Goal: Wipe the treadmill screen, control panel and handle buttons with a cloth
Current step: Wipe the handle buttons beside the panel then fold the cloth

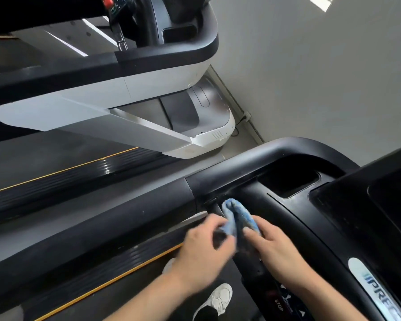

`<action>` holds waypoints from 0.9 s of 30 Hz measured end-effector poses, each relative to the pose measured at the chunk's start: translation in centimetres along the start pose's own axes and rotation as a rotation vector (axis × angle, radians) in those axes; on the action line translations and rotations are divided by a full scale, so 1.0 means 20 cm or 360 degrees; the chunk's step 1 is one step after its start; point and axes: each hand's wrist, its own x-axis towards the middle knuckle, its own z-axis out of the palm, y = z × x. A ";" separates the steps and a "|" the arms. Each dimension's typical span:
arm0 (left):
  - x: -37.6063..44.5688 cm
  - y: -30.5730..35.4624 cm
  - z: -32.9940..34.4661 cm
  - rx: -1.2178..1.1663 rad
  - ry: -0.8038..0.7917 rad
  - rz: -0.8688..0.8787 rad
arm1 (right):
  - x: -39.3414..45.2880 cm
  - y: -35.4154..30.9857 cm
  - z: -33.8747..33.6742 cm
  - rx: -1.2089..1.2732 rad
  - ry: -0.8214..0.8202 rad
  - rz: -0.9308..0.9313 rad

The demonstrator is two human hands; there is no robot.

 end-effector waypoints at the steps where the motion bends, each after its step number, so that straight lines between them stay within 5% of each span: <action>1: -0.02 0.02 0.05 0.0067 -0.0214 0.0095 | -0.01 -0.01 0.03 0.0222 -0.0048 0.0058; 4: -0.04 -0.02 0.09 0.0424 -0.0615 0.0264 | 0.01 0.04 0.04 0.0306 -0.0022 0.0063; 7: -0.02 -0.12 0.04 0.0453 -0.0650 0.0298 | 0.11 0.11 0.01 -0.0191 0.0197 -0.0178; 11: 0.14 -0.32 0.00 0.0236 -0.0163 -0.0315 | 0.35 0.21 0.10 -0.1337 0.0211 -0.0835; 13: 0.22 -0.38 0.02 -0.0327 -0.0036 -0.0773 | 0.41 0.26 0.18 -0.1725 0.0031 -0.0758; 15: 0.28 -0.39 0.05 -0.0999 -0.0032 -0.1087 | 0.39 0.30 0.20 -0.1826 -0.0077 -0.0696; 17: 0.33 -0.36 0.08 -0.1270 -0.0018 -0.1124 | 0.30 0.34 0.18 -0.1898 -0.0169 -0.0714; 22: 0.39 -0.28 0.15 -0.1113 0.0026 -0.1093 | 0.01 0.44 0.24 -0.2101 -0.0227 -0.0554; 27: 0.40 -0.33 0.10 -0.1089 0.0023 -0.1085 | 0.32 0.34 0.40 -0.2023 -0.0220 -0.0495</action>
